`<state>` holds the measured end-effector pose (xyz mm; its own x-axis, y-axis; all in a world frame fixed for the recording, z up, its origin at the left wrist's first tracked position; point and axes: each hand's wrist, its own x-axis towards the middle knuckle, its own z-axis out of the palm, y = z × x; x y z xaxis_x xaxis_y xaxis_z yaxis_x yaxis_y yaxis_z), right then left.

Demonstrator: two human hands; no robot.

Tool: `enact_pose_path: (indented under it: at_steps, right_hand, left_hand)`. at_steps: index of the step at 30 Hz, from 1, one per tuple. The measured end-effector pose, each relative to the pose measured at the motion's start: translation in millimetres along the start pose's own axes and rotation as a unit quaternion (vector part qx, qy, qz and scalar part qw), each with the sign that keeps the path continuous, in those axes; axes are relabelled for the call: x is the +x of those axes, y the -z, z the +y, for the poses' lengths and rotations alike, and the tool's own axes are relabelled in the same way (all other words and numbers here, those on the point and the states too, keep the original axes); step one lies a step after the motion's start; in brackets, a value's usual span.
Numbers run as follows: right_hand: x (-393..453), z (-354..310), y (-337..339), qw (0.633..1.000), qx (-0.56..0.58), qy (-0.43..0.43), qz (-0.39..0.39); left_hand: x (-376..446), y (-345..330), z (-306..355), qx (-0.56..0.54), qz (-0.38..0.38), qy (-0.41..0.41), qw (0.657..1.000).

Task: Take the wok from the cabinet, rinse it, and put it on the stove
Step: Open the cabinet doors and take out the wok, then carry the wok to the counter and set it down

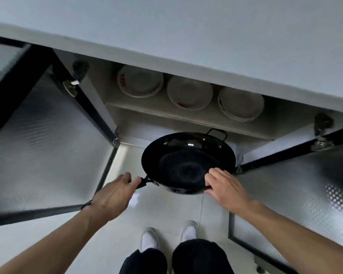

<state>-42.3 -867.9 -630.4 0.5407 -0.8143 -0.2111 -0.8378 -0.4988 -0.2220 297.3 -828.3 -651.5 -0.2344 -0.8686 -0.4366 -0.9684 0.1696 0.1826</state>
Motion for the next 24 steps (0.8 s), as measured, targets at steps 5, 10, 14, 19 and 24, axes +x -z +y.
enact_pose_path:
  at_steps: [5, 10, 14, 19, 24]
  right_hand:
    - [-39.6, -33.7, 45.9, 1.0, 0.019, -0.002, -0.011]
    - [-72.3, -59.7, 86.8, 0.999, 0.023, 0.013, -0.017]
    - [-99.9, -79.3, 121.4, 0.998, 0.026, 0.051, -0.006]
    - [-146.4, -100.8, 171.8, 0.989, 0.014, 0.143, 0.035]
    - [-192.9, -124.7, 226.7, 0.975, 0.017, 0.203, 0.087]
  left_hand:
    - [-59.1, 40.0, 8.8, 0.0, -0.007, -0.019, 1.0]
    - [-118.0, 76.2, 28.8, 0.019, 0.01, -0.018, 1.0]
    - [-174.3, 108.4, 57.3, 0.04, 0.012, 0.015, 0.999]
    - [-258.3, 134.4, 90.5, 0.037, 0.04, 0.059, 0.997]
    - [-346.6, 157.9, 130.1, 0.055, 0.091, 0.091, 0.99]
